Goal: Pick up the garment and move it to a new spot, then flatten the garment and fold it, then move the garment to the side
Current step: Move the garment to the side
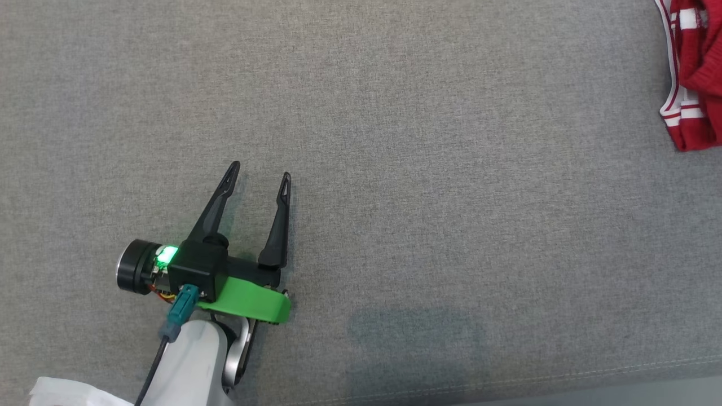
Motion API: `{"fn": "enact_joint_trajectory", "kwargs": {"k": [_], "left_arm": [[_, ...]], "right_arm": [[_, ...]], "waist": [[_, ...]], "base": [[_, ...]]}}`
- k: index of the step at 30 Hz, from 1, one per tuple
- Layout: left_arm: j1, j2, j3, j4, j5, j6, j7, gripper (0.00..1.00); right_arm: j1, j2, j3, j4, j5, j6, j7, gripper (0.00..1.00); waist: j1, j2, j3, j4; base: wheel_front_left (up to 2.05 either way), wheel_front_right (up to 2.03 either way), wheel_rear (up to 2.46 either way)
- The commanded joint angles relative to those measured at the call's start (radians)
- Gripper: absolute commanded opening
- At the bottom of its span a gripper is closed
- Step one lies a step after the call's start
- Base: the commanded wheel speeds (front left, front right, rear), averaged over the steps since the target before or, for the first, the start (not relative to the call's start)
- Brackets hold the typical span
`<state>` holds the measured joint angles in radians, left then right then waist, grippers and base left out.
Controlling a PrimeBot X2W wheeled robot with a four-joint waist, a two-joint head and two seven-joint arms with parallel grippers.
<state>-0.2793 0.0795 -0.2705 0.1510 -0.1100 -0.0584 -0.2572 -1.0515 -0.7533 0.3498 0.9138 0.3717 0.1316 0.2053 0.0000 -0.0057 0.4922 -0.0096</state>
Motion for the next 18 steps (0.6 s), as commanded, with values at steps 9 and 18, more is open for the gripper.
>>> {"fn": "enact_joint_trajectory", "kwargs": {"k": [9,18], "left_arm": [[-0.026,0.018,-0.009,-0.007,0.01,0.01,0.007,1.0],[-0.025,0.028,-0.014,-0.007,0.002,0.016,0.013,1.0]], "right_arm": [[-0.051,0.041,-0.037,0.114,-0.096,-0.002,-0.095,1.0],[-0.08,0.072,-0.061,0.189,-0.182,-0.002,-0.177,1.0]], "waist": [[0.0,0.0057,0.022,-0.013],[0.0,0.0057,0.011,-0.035]], "base": [[0.0,0.0,0.0],[0.0,0.0,0.0]]}}
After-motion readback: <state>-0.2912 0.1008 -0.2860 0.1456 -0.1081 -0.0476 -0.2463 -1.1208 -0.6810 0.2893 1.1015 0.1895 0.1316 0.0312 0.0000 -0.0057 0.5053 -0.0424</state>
